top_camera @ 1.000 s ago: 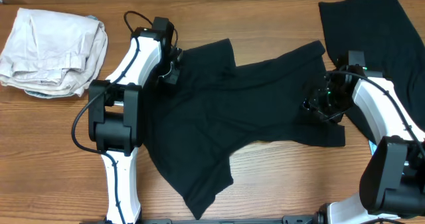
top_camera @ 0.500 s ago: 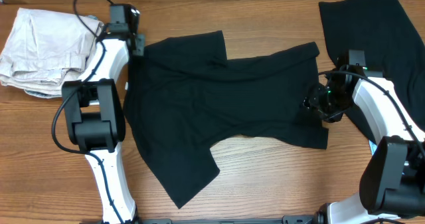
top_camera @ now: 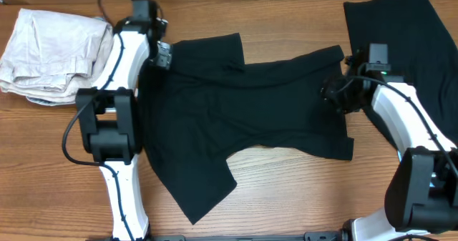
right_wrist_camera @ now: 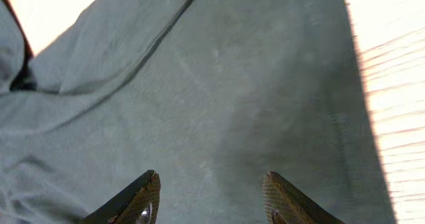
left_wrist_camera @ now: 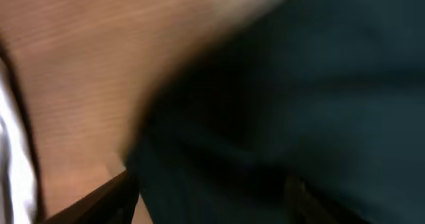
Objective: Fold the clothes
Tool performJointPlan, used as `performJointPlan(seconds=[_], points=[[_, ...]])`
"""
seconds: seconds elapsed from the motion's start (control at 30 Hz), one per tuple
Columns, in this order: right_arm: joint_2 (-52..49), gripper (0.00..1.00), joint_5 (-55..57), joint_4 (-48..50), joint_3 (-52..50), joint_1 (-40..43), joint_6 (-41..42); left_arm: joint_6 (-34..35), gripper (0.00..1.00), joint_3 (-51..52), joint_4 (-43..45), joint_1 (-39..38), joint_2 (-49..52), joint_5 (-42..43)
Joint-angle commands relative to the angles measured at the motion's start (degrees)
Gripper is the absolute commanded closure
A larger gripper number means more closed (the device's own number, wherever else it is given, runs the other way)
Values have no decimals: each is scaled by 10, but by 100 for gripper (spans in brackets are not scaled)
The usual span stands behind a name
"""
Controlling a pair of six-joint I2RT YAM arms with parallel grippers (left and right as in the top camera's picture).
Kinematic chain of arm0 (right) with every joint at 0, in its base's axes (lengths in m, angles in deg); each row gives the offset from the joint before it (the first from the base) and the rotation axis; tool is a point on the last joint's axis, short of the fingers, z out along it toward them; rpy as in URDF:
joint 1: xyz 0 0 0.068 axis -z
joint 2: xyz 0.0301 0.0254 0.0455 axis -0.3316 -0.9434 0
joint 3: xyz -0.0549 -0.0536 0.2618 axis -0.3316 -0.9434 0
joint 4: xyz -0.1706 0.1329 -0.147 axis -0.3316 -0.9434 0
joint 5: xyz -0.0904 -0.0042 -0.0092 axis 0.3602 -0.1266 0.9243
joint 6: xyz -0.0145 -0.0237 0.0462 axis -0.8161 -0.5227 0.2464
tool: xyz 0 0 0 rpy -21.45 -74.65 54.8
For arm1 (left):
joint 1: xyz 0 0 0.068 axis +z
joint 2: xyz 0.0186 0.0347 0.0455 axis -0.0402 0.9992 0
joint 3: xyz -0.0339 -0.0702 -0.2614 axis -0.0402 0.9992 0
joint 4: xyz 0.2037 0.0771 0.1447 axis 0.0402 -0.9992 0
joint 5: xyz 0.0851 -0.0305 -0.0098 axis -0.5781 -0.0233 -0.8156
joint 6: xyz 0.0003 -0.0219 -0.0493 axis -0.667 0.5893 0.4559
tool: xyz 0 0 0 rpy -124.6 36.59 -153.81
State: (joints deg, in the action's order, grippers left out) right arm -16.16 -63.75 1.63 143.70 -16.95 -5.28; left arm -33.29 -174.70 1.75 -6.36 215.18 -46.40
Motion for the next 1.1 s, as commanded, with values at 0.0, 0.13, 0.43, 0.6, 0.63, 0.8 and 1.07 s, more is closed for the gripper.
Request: performJointPlan(seconds=[0.0,0.13,0.43,0.6,0.63,0.8,1.07], points=[[4,48,14,-12,10,-14,6,36,28,-59,-89,-39,-11,20],[12,50,14,-35,10,-19,9,38,30,-89,-188,-67,-11,74],[179,48,45,-134,10,-14,35,107,33,-110,-325,-69,-71,88],[298,47,49,-199,10,-14,85,125,29,-110,-349,-65,-178,85],[317,47,49,-209,10,-14,91,135,29,-110,-351,-66,-197,85],[402,46,49,-259,10,-14,104,148,14,-110,-372,-73,-288,92],[430,42,81,-362,5,-14,125,169,12,-92,-396,-99,-362,133]])
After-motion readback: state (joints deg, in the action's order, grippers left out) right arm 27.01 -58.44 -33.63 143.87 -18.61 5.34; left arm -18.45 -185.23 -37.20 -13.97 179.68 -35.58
